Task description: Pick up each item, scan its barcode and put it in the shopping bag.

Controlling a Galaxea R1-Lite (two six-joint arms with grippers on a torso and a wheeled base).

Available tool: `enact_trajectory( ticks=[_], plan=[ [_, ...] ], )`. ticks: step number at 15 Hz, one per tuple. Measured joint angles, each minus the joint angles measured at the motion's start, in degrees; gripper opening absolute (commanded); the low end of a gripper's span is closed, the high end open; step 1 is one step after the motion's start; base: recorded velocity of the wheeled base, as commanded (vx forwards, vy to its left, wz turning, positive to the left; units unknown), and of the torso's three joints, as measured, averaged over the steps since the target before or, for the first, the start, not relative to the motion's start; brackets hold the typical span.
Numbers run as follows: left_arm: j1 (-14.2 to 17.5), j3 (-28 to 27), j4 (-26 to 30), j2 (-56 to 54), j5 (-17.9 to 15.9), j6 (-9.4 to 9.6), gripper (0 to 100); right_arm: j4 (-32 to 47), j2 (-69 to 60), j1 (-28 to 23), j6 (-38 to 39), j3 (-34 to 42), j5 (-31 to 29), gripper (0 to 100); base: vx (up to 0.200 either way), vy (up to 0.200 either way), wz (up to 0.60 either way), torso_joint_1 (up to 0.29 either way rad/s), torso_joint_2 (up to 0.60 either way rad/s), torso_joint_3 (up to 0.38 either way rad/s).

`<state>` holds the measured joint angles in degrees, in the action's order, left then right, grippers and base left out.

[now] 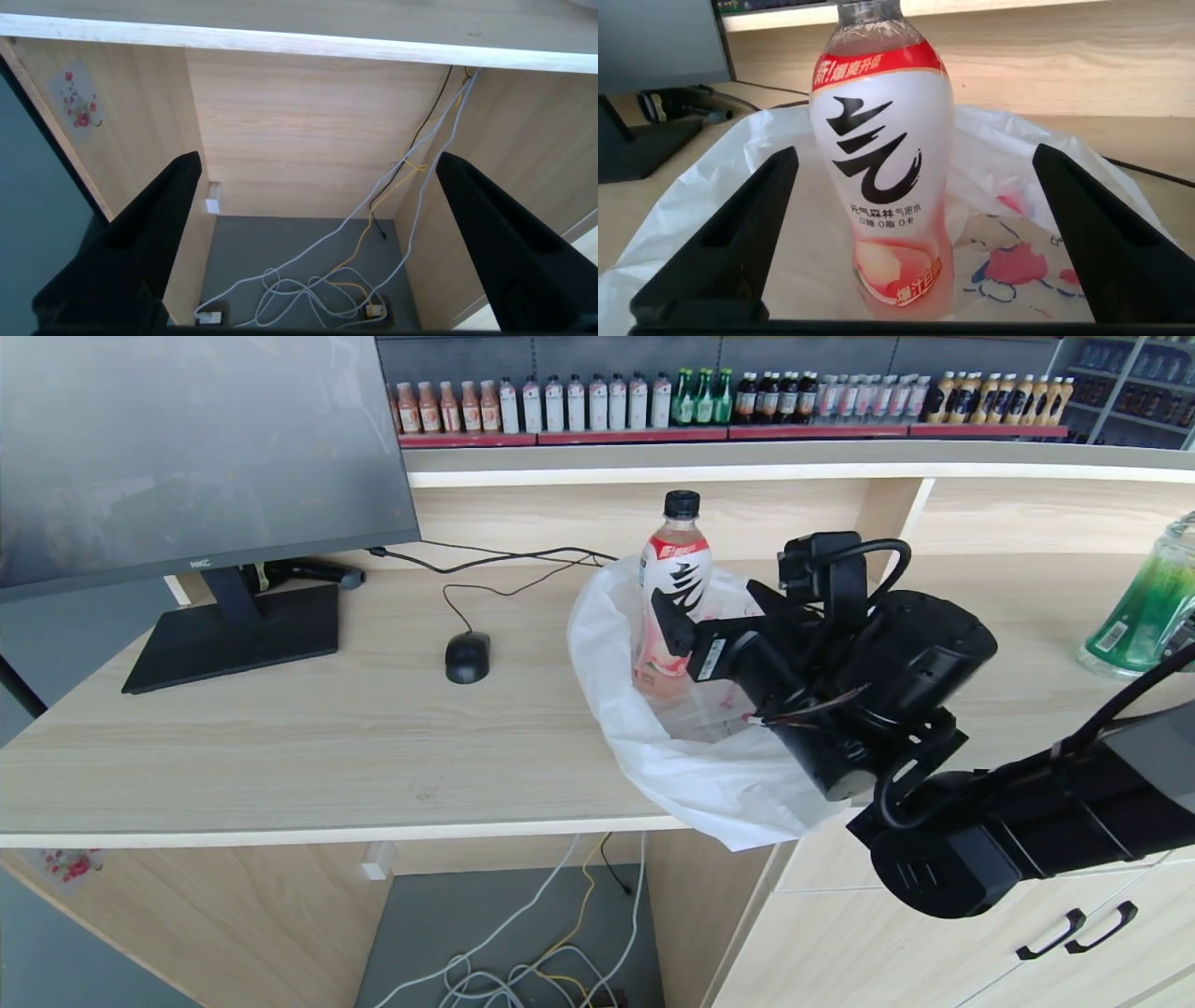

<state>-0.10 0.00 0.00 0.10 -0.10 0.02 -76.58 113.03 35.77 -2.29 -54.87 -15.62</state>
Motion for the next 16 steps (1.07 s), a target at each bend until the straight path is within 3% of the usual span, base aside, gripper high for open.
enact_trajectory(
  ticks=[5,7,16],
  plan=[
    [0.0,0.0,0.0,0.0,0.0,-0.02,100,-12.4,-5.1,0.7,1.8,16.2,0.0,100,0.0,0.0,0.0,0.0,0.0,0.0],
    [0.0,0.0,0.0,0.0,0.0,-0.07,100,-13.3,-6.4,1.0,2.6,20.6,0.4,100,0.0,0.0,0.0,0.0,0.0,0.0],
    [0.0,0.0,0.0,0.0,0.0,-0.1,100,-13.2,-10.4,2.3,4.4,25.1,7.7,100,-0.022,0.0,0.0,0.0,0.0,0.0]
  ],
)
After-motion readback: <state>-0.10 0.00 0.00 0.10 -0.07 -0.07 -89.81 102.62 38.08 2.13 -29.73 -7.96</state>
